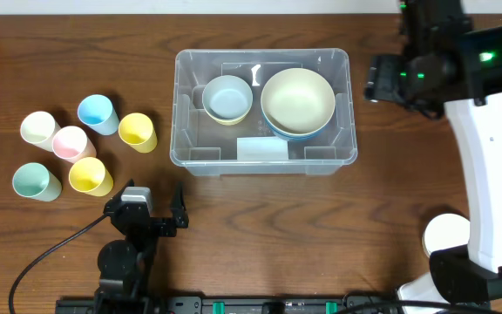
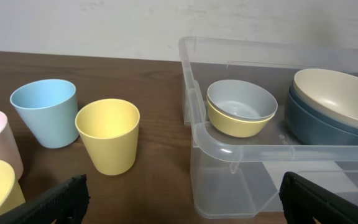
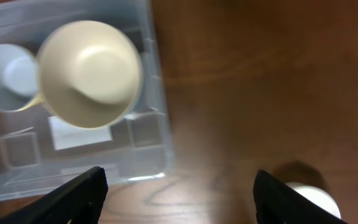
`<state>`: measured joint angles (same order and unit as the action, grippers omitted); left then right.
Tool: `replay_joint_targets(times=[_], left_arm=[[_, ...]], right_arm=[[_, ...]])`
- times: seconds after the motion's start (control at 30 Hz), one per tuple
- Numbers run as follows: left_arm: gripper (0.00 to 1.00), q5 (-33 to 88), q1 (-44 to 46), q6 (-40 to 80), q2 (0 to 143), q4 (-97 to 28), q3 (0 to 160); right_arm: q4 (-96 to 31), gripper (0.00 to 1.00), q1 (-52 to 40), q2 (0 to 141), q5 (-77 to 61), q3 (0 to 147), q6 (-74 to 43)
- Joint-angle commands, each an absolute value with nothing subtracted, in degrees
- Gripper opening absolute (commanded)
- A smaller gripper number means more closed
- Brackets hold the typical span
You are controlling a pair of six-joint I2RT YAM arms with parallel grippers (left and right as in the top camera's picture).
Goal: Pack container
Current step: 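Move the right gripper to the second white bowl and grasp its rim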
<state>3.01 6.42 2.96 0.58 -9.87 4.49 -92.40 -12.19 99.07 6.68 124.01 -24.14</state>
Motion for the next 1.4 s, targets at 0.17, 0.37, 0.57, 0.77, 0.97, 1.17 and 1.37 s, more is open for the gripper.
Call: replay_joint_targets(times=[0.17,0.37,0.57,0.77,0.97,1.17,1.37], left_arm=[[0.98,3.42,6.17,2.83,0.23,-11.7,3.53],[0.98,3.42,6.17,2.83,0.23,-11.7,3.53],[0.98,3.42,6.17,2.83,0.23,-11.7,3.53],[0.98,3.42,6.17,2.83,0.23,-11.7,3.53],[0.98,3.42,6.17,2.83,0.23,-11.7,3.53],[0.98,3.42,6.17,2.83,0.23,-11.7,3.53],[0.98,3.42,6.17,2.83,0.23,-11.7,3.53]], right_arm=[[-96.47,0.76,-4.1,95.04,8.6,117.95,-26.33],[-90.39,0.75,1.48,85.91,6.72,100.82,-27.18],[-80.25,0.72,6.46,72.58,4.01,78.5,-32.97],[-71.42,0.67,10.48,60.99,4.25,59.07,-38.59],[-62.3,0.64,14.13,57.52,4.05,44.86,-40.05],[-56.29,0.62,18.04,57.76,4.05,38.3,-39.99],[-52.18,0.6,22.28,58.08,4.05,36.91,-37.54]])
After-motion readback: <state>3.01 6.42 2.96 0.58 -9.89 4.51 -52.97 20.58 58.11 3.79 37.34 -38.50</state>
